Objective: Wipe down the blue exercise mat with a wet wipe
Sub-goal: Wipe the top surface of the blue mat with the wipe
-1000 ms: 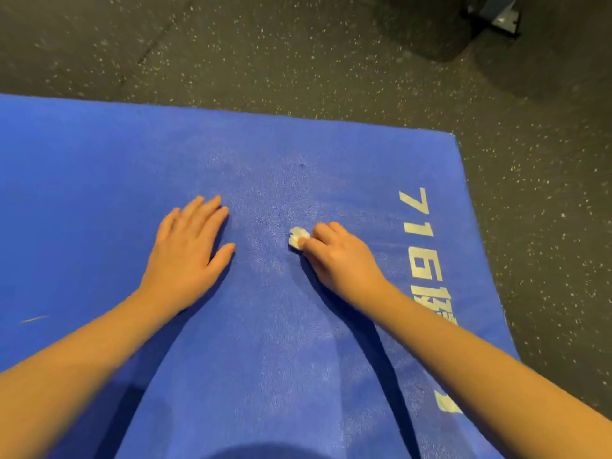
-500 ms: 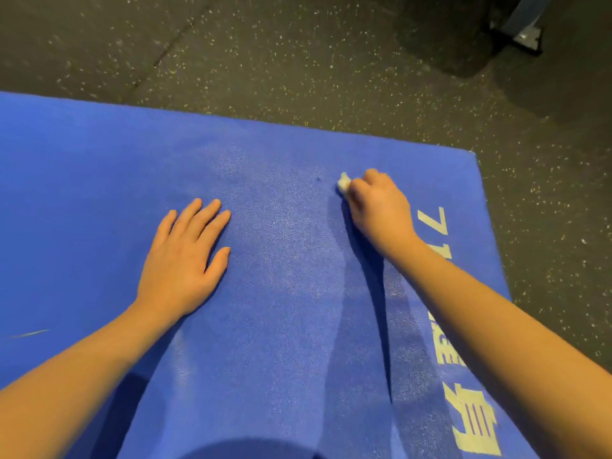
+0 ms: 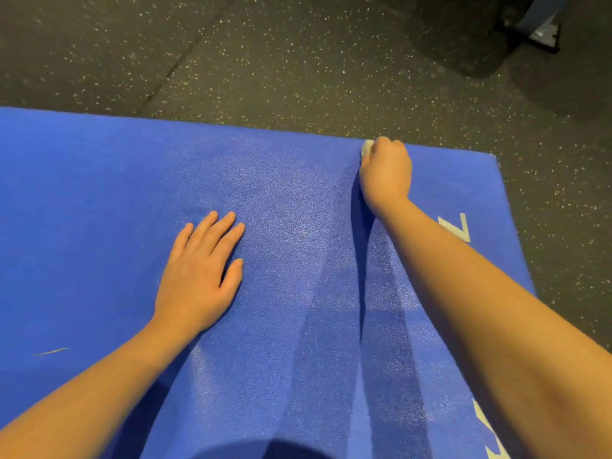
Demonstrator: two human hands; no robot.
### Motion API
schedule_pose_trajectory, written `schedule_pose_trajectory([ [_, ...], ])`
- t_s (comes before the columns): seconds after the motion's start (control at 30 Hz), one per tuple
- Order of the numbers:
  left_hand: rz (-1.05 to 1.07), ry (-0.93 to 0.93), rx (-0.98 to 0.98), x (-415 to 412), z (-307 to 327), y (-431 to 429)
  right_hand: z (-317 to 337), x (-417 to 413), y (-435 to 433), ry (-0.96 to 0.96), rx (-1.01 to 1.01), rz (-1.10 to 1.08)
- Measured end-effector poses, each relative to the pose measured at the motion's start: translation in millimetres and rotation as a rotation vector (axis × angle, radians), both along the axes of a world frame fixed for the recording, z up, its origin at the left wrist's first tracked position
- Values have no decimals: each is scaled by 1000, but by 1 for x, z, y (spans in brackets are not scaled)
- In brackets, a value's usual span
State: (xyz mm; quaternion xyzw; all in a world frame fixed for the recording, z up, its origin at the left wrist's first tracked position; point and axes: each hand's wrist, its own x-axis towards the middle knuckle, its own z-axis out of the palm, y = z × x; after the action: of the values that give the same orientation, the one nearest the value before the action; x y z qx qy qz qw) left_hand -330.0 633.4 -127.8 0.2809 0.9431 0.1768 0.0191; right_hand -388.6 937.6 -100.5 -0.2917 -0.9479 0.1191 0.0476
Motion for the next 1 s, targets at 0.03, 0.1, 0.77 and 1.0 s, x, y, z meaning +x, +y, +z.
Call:
schedule_pose_trajectory([
  [0.03,1,-2,2,0,0,0,2,-7,-9,2,-45,-29],
  [0.1,0,-7,7,-1,0,-1,5,-16,-34,50,-112,154],
  [0.77,11,3,29,-1,-1,0,-4,9,-39,58,-63,236],
  [1.0,26,16,7,-2,-3,0,5,57,-68,2,-58,834],
])
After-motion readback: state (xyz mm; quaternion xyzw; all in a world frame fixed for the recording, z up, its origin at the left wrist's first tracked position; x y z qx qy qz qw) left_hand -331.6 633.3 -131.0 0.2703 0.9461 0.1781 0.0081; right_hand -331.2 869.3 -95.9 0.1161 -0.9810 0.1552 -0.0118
